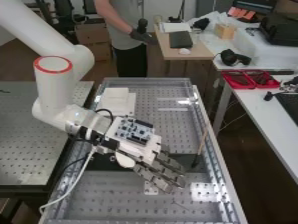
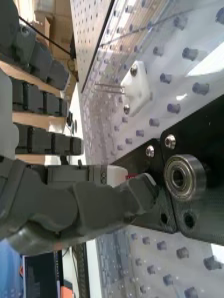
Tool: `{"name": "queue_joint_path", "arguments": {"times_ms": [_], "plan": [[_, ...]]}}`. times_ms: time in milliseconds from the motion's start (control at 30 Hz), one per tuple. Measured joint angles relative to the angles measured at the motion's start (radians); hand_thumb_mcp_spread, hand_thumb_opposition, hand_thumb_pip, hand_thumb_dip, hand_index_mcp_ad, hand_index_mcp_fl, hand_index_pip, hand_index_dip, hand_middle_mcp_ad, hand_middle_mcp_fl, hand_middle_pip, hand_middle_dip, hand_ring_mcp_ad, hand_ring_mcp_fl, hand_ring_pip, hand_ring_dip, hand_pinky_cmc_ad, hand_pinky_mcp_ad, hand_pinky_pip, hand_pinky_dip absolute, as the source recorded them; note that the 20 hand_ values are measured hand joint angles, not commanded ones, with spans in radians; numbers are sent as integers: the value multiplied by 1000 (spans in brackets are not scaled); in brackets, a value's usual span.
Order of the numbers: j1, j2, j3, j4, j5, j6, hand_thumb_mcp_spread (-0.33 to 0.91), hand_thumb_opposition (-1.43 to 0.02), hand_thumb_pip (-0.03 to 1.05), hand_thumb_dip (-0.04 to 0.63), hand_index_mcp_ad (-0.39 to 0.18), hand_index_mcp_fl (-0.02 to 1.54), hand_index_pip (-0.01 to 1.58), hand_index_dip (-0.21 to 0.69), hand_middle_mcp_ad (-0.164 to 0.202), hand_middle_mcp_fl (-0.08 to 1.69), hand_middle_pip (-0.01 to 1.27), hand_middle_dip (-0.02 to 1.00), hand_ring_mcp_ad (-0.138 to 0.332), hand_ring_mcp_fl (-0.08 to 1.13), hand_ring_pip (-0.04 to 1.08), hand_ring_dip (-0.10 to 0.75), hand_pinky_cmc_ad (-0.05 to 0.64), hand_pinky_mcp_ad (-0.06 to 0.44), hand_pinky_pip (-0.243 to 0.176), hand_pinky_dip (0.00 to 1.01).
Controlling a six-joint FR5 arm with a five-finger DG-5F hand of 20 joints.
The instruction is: Grab the pcb board and place it in the clear container
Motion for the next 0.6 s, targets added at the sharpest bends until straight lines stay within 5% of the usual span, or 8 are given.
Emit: {"name": "queue_joint_path", "arguments": {"times_ms": [600], "plan": [[-1, -5, 8, -3, -2, 5, 757, -852, 419, 298, -202, 367, 1463, 332, -28, 202, 140, 188, 101, 68, 105, 56, 344, 148, -12, 154]]}}
